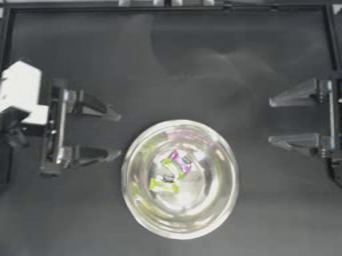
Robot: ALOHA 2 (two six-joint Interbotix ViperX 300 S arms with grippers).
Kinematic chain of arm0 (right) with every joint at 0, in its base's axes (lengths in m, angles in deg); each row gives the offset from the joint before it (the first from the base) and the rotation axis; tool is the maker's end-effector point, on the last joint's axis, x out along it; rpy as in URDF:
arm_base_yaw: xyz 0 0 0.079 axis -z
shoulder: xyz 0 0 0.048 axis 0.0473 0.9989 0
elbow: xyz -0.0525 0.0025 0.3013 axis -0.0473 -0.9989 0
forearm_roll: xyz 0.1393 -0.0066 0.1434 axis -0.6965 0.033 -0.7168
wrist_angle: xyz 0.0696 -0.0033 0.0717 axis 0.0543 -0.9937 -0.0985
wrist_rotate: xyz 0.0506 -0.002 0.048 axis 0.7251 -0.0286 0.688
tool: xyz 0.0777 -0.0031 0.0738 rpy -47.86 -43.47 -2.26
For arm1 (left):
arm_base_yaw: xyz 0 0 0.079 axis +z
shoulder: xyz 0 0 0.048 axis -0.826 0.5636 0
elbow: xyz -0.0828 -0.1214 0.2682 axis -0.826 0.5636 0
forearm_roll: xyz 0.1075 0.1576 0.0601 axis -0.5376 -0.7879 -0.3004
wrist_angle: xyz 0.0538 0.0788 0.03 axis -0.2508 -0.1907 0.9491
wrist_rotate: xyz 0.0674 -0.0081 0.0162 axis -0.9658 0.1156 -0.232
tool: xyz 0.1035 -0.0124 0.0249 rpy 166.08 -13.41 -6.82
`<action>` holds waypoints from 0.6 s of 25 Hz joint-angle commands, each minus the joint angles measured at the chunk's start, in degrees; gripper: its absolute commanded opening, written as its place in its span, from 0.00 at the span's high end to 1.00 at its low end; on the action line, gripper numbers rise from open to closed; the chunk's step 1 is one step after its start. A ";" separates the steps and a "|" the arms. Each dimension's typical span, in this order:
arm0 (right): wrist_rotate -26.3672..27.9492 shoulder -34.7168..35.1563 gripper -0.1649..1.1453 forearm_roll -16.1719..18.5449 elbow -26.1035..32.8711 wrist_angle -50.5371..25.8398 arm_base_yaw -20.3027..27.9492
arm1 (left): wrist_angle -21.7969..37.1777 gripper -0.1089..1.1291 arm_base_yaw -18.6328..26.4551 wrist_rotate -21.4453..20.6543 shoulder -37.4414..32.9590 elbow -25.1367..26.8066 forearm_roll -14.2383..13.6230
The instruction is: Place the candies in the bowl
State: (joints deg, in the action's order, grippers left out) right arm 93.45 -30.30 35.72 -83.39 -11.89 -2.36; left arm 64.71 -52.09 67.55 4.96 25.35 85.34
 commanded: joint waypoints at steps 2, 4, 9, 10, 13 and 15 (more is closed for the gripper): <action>-0.09 -1.32 0.11 0.88 -0.09 1.32 0.97 | -4.39 0.12 1.32 -0.79 -4.48 2.90 -2.11; -0.18 -1.85 0.11 1.14 -0.44 2.20 1.41 | -5.54 0.12 1.76 -0.97 -5.80 4.04 -2.02; -0.18 -2.81 0.11 1.58 -2.11 7.73 3.60 | -8.88 0.12 2.37 -1.05 -8.00 6.86 -2.02; -0.18 -2.81 0.11 1.58 -2.46 8.88 4.04 | -9.84 0.12 2.29 -1.05 -8.26 7.29 -2.02; -0.35 -2.81 0.11 1.58 -3.25 11.78 5.36 | -12.83 0.12 2.55 -1.05 -9.14 8.96 -2.02; -0.44 -2.99 0.11 1.58 -3.69 13.10 5.80 | -14.15 0.12 2.64 -1.05 -9.76 9.84 -2.11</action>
State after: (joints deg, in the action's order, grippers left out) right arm 93.10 -33.38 37.21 -87.61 -0.03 3.09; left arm 52.06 -49.54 66.67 -4.27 35.46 83.40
